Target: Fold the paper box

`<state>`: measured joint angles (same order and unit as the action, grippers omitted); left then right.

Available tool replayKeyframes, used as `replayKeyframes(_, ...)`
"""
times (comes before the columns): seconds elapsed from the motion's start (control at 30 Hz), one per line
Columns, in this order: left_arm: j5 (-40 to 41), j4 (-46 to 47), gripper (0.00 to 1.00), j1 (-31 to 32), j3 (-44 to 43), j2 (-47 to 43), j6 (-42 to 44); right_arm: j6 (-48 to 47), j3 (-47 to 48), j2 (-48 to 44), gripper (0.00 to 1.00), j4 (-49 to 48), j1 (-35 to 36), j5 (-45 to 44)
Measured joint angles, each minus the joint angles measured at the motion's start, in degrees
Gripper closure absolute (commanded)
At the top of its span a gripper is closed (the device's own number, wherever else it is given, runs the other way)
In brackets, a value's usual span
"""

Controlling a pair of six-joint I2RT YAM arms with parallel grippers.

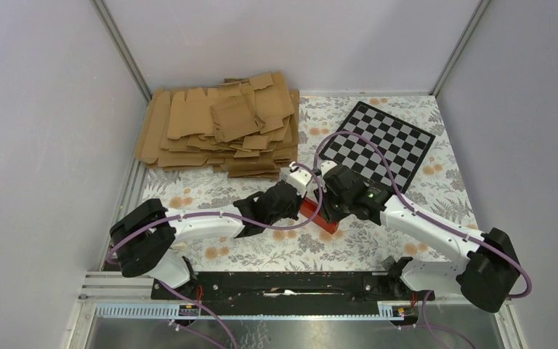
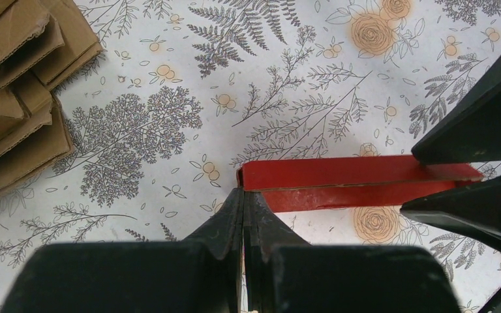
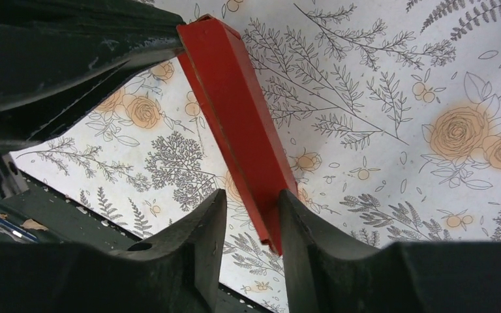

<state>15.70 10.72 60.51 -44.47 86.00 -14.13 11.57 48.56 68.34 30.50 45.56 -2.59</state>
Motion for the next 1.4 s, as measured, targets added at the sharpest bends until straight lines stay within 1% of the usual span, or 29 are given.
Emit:
replayKeyframes(0.03, 0.0, 0.0, 1.0, 0.0, 0.0, 0.0, -0.1, 0.0, 0.0, 0.5, 0.65, -0.1, 0.0, 0.0)
replayKeyframes(0.1, 0.0, 0.0, 1.0, 0.0, 0.0, 0.0, -0.5, 0.4, 0.0, 1.1, 0.76, -0.1, 0.1, 0.0)
replayKeyframes(0.13, 0.0, 0.0, 1.0, 0.0, 0.0, 0.0, -0.7, 0.5, 0.0, 1.3, 0.79, -0.1, 0.1, -0.3)
replayKeyframes(0.2, 0.0, 0.1, 1.0, 0.0, 0.0, 0.1, -0.7, 0.7, 0.0, 1.4, 0.83, -0.4, 0.1, -0.9)
replayKeyframes(0.27, 0.1, 0.7, 1.0, 0.0, 0.0, 0.4, -0.7, 1.0, 0.0, 1.4, 0.83, -0.6, 0.2, -1.1)
replayKeyframes(0.3, 0.2, 1.1, 1.0, 0.0, 0.0, 0.6, -0.7, 1.2, 0.0, 1.4, 0.81, -0.6, 0.2, -1.2)
replayKeyframes(0.37, 0.2, 1.9, 1.0, -0.1, 0.1, 0.9, -0.7, 1.5, 0.0, 1.4, 0.66, -0.6, 0.2, -1.3)
replayKeyframes(0.43, 0.2, 3.7, 1.0, -0.1, 0.7, 1.2, -0.7, 2.2, -0.1, 1.4, 0.58, -0.6, 0.2, -1.5)
replayKeyframes(0.47, 0.2, 4.5, 1.0, -0.1, 1.1, 1.2, -0.7, 2.7, -0.3, 1.4, 0.54, -0.6, 0.2, -1.6)
replayKeyframes(0.67, -0.3, 6.6, 1.0, -0.1, 1.4, 1.8, -0.7, 3.9, -1.0, 0.5, 0.43, -0.2, 0.3, -1.9)
replayKeyframes(0.73, -0.4, 6.9, 1.0, -0.1, 1.4, 1.9, -0.7, 4.0, -1.0, 0.0, 0.29, -0.3, 0.3, -1.8)
replayKeyframes(0.77, -0.5, 7.0, 1.0, -0.1, 1.4, 1.9, -0.7, 4.1, -1.0, -0.1, 0.24, -0.4, 0.3, -1.8)
replayKeyframes(0.83, -0.6, 7.2, 1.0, -0.1, 1.5, 1.9, -0.7, 4.1, -0.9, 0.2, 0.22, -0.3, 0.3, -1.9)
replayKeyframes(0.93, -0.7, 8.3, 1.0, -0.1, 2.1, 1.9, -0.6, 4.1, -0.7, 1.8, 0.23, -0.2, 0.6, -2.4)
replayKeyframes(1.03, -0.9, 9.8, 1.0, -0.1, 2.7, 2.0, -0.2, 4.1, -0.7, 3.2, 0.28, 0.3, 1.0, -3.0)
replayKeyframes(1.13, -0.9, 11.4, 1.0, -0.1, 3.5, 2.1, 0.3, 4.2, -0.7, 3.6, 0.3, 0.5, 1.4, -3.7)
replayKeyframes(1.3, -1.4, 14.0, 1.0, -0.1, 4.7, 2.1, 0.4, 5.2, -0.7, 5.4, 0.44, 0.5, 2.0, -4.2)
replayKeyframes(1.4, -1.9, 14.2, 1.0, -0.1, 4.8, 2.1, 0.3, 6.2, -0.9, 5.7, 0.56, 0.5, 2.0, -4.6)
